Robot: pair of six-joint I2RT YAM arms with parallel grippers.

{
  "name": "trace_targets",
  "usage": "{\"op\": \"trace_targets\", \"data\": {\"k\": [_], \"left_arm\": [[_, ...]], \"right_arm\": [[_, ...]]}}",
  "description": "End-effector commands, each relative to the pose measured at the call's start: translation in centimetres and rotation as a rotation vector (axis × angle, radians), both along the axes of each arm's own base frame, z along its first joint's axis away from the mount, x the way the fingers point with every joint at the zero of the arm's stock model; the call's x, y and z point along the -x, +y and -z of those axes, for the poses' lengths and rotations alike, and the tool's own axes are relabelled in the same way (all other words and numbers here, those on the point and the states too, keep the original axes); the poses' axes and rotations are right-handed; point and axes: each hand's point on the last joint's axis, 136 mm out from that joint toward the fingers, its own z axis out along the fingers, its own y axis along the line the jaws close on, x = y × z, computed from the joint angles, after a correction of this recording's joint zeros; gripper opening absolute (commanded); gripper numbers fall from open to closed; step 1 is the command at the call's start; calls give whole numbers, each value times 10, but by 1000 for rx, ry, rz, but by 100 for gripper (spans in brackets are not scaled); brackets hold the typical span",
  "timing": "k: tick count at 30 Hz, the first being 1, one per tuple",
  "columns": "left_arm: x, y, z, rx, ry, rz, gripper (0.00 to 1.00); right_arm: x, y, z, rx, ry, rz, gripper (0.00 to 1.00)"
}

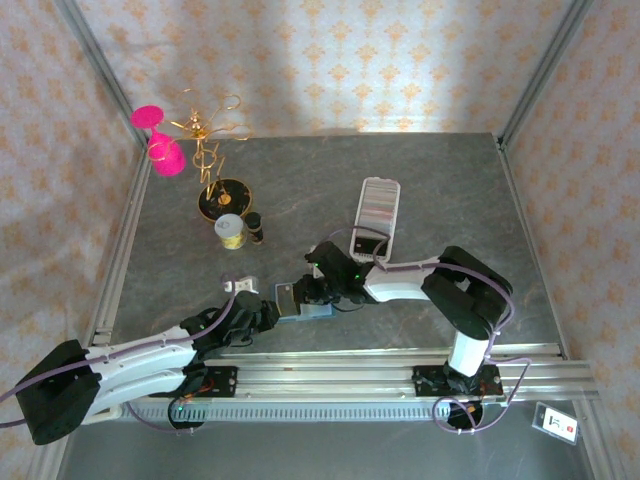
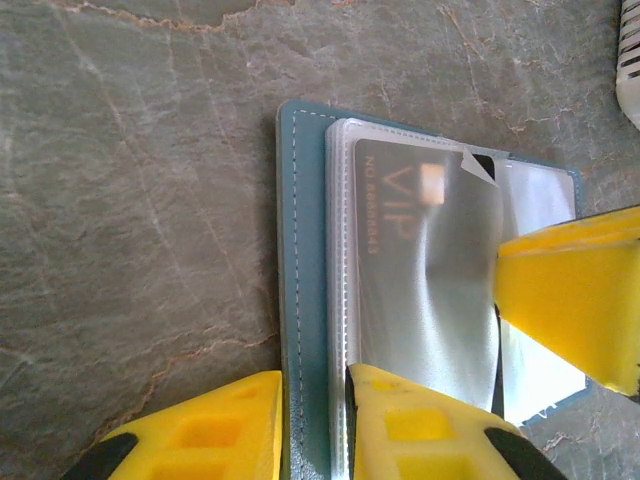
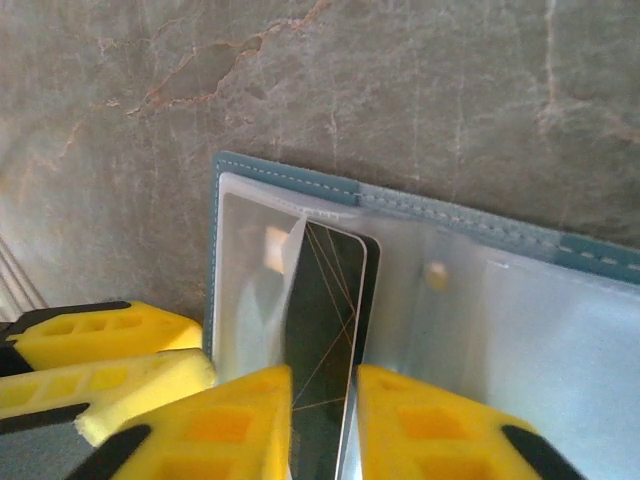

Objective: Put the credit cards into the card holder

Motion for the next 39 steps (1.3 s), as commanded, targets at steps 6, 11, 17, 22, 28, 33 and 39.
{"op": "trace_targets", "data": {"k": [6, 11, 17, 22, 28, 33, 39], "left_arm": [[-1, 4, -2, 7, -18, -12, 22], [-1, 4, -1, 11, -17, -11, 22], [0, 4, 1, 10, -13, -11, 22], [1, 3, 1, 19, -11, -11, 22], [0, 4, 0, 11, -17, -11, 22], [-2, 7, -5, -3, -31, -16, 28], [-3, 11, -12, -24, -45, -26, 37]], "right_arm": [[-10, -18, -2, 98, -63, 58, 27], [-4, -13, 6, 88, -38, 50, 17], [0, -2, 7, 75, -30, 29, 12], [2, 9, 7, 52, -19, 12, 9], [-2, 13, -17, 2, -72, 30, 9], [-10, -6, -30, 53, -153, 77, 9], [-15, -36, -43, 84, -229, 169, 11]]}}
